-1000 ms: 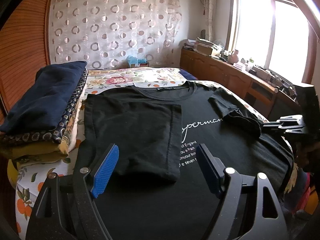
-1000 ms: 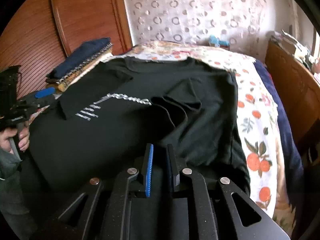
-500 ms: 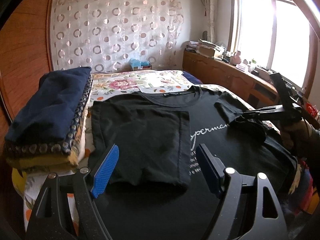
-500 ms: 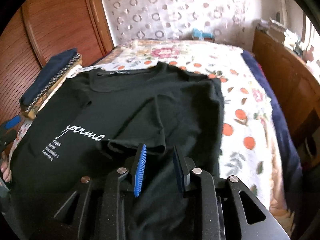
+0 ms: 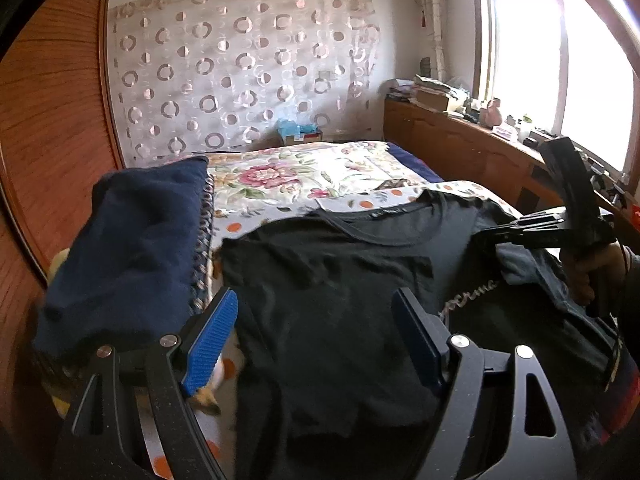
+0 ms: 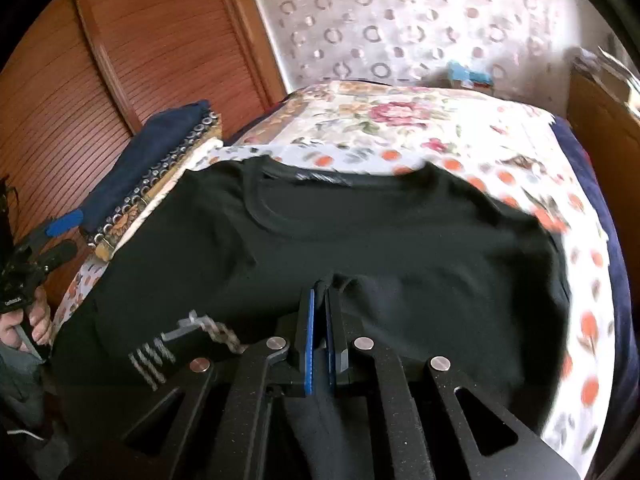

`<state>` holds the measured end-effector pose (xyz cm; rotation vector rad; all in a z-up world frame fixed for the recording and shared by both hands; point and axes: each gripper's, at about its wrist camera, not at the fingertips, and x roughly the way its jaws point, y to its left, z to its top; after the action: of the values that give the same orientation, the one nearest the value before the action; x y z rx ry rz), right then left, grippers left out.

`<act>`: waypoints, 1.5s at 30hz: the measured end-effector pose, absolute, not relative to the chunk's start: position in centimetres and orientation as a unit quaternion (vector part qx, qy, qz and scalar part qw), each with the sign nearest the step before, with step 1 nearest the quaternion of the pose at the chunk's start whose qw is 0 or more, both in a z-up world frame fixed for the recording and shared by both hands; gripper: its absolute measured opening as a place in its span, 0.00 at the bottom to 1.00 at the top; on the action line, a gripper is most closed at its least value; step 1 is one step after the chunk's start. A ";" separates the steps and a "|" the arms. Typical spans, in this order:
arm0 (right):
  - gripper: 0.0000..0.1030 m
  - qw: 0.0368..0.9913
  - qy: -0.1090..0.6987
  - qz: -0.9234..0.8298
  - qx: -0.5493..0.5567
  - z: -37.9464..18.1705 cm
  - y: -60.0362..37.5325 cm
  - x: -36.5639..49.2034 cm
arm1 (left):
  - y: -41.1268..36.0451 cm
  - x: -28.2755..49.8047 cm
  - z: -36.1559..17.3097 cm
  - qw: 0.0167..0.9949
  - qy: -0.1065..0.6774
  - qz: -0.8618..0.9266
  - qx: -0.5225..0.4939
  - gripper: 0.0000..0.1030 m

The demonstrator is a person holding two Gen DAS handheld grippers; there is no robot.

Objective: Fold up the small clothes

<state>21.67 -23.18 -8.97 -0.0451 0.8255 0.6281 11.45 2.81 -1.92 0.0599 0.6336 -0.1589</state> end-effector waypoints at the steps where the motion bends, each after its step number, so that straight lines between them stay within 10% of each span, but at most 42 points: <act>1: 0.07 0.868 0.396 0.300 -0.029 -9.0 -22.5 22.2 | 2.9 11.9 -1.7 0.946 0.313 -0.074 0.033 0.78; 10: 0.50 0.892 0.364 0.248 -0.102 -9.6 -23.4 23.6 | 3.8 17.1 -1.2 0.930 0.356 -0.054 0.065 0.78; 23: 0.51 0.892 0.401 0.187 -0.087 -14.6 -28.6 28.7 | 4.0 27.1 -3.2 0.860 0.485 -0.051 0.152 0.38; 37: 0.55 0.893 0.398 0.201 -0.066 -14.8 -28.7 28.8 | 3.9 31.3 -7.2 0.787 0.571 -0.026 0.231 0.35; 45: 0.55 0.893 0.397 0.201 -0.063 -14.5 -29.5 28.1 | 4.0 31.1 -6.8 0.796 0.564 -0.050 0.212 0.08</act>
<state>28.06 -29.52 -14.51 -0.1314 0.8230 0.4160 31.07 4.02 -6.83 0.4544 1.2123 -0.1080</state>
